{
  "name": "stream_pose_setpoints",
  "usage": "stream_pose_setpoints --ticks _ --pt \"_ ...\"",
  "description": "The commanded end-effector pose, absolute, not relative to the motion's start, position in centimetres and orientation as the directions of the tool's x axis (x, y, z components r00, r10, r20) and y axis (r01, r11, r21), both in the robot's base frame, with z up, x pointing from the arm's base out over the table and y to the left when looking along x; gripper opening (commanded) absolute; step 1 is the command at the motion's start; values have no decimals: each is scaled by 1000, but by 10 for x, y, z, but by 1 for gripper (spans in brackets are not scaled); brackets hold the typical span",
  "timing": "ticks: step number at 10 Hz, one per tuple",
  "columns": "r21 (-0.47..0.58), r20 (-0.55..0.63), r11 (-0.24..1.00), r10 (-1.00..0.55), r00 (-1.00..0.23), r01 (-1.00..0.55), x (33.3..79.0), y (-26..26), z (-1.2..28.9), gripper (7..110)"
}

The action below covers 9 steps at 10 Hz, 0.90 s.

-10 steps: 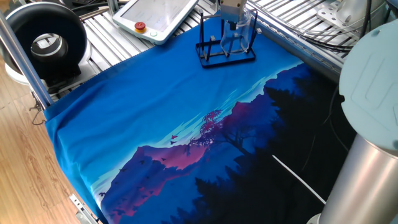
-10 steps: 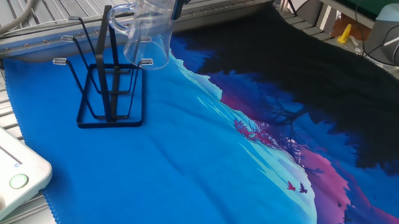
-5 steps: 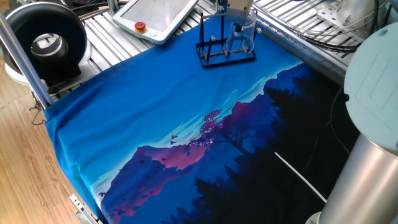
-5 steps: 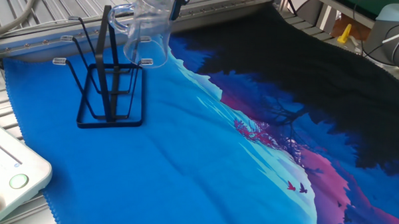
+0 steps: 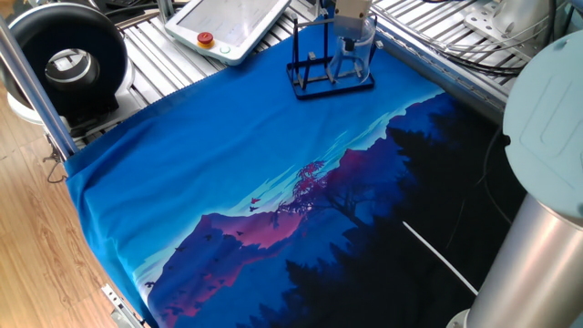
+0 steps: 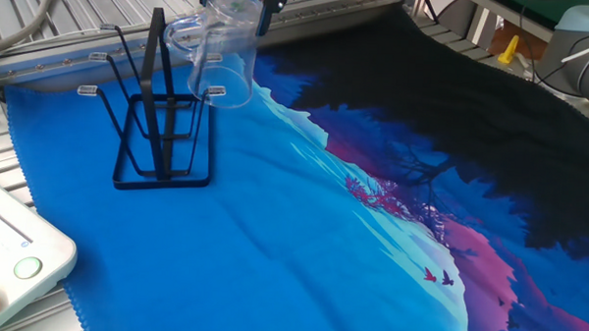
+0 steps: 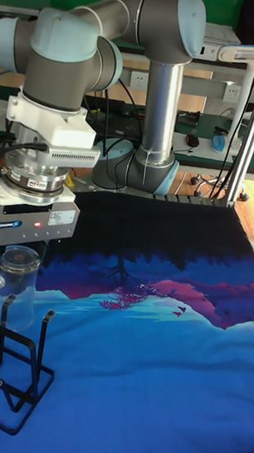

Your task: Put the cup on the cup rack

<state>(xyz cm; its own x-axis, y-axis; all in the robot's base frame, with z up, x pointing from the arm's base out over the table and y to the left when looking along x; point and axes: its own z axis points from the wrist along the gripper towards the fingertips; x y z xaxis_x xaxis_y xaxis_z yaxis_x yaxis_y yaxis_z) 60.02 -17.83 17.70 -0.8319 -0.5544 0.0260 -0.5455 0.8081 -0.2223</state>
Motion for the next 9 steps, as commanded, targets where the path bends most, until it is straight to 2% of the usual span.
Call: stream_pose_setpoints --ticks 1,3,4,5,7,9 --pt "-227 34 784 -586 -809 -577 599 -182 178 44" --pt "-219 47 763 -615 -787 -609 596 -182 177 44" --pt "-227 50 752 -626 -778 -619 598 -184 178 66" --pt "-288 46 735 -629 -776 -613 607 -195 184 66" --pt "-341 -10 735 -627 -779 -586 626 -196 189 66" --pt "-343 -45 737 -632 -774 -582 636 -189 188 66"
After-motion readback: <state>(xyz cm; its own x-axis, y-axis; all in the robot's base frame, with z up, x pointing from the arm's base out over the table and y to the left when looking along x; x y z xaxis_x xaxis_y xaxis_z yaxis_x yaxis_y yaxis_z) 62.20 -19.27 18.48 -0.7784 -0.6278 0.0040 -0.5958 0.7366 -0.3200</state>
